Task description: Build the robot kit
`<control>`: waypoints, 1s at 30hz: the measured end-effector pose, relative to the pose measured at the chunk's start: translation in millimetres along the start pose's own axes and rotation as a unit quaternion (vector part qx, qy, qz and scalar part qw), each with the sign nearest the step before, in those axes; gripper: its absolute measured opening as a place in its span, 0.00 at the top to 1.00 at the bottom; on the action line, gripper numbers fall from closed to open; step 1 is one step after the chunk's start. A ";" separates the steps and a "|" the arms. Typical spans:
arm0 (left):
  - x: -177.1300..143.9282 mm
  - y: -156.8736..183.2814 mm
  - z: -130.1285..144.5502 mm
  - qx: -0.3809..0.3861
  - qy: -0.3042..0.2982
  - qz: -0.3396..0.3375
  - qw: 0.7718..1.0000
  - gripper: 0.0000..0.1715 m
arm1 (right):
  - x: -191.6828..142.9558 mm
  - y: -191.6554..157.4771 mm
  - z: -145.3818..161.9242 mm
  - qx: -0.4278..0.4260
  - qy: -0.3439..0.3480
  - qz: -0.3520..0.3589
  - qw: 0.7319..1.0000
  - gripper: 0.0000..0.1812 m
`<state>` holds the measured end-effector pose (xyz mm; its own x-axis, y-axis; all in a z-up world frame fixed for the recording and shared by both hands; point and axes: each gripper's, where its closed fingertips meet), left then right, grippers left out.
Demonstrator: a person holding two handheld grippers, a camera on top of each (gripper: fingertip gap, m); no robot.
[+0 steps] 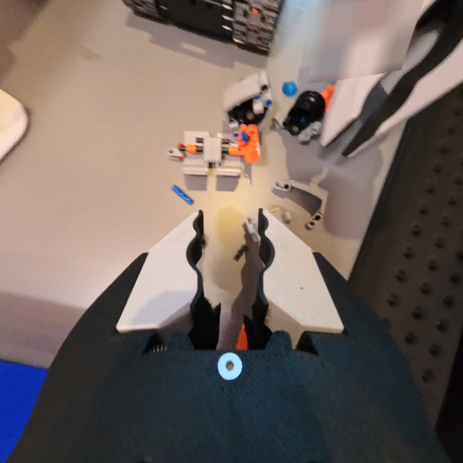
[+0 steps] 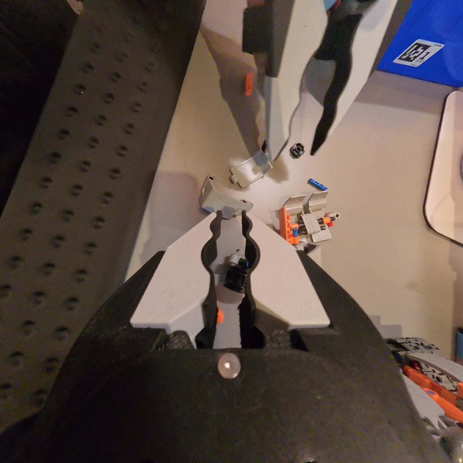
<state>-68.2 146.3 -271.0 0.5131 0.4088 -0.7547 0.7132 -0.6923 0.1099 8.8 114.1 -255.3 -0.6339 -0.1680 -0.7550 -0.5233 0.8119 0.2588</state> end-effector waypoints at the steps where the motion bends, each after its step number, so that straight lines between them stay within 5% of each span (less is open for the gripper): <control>1: -0.4 -7.4 -4.4 -0.003 0.001 -0.017 1.000 0.78 | -1.3 0.9 -0.7 -0.001 0.002 0.003 1.000 0.93; 9: 35.6 -36.4 2.3 0.001 -0.104 -0.088 0.991 0.87 | -6.5 4.2 -4.2 0.001 0.013 0.016 1.000 0.93; 14: 41.5 -32.1 -1.5 0.003 -0.092 -0.075 0.993 1.00 | -6.7 5.0 -5.6 0.003 0.019 0.017 1.000 0.94; 24: 36.0 -31.7 0.8 0.037 -0.078 -0.085 0.993 1.00 | -8.3 14.4 -2.5 0.022 0.029 0.029 0.999 0.94; 30: 5.4 -33.3 -11.9 0.023 -0.034 -0.086 0.995 1.00 | -9.1 17.3 -2.6 0.028 0.036 0.033 0.998 0.94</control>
<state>-83.5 178.6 -271.1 0.3513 0.4839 -0.8015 0.7638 -0.6432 -0.0536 4.0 128.3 -242.4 -0.7061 -0.1514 -0.6917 -0.4483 0.8518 0.2711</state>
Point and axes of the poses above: each gripper's, where its closed fingertips meet, x out along the fingers, z out of its underside, y = z × x across the jaws, and after that the axes turned 5 degrees about -x, right-handed
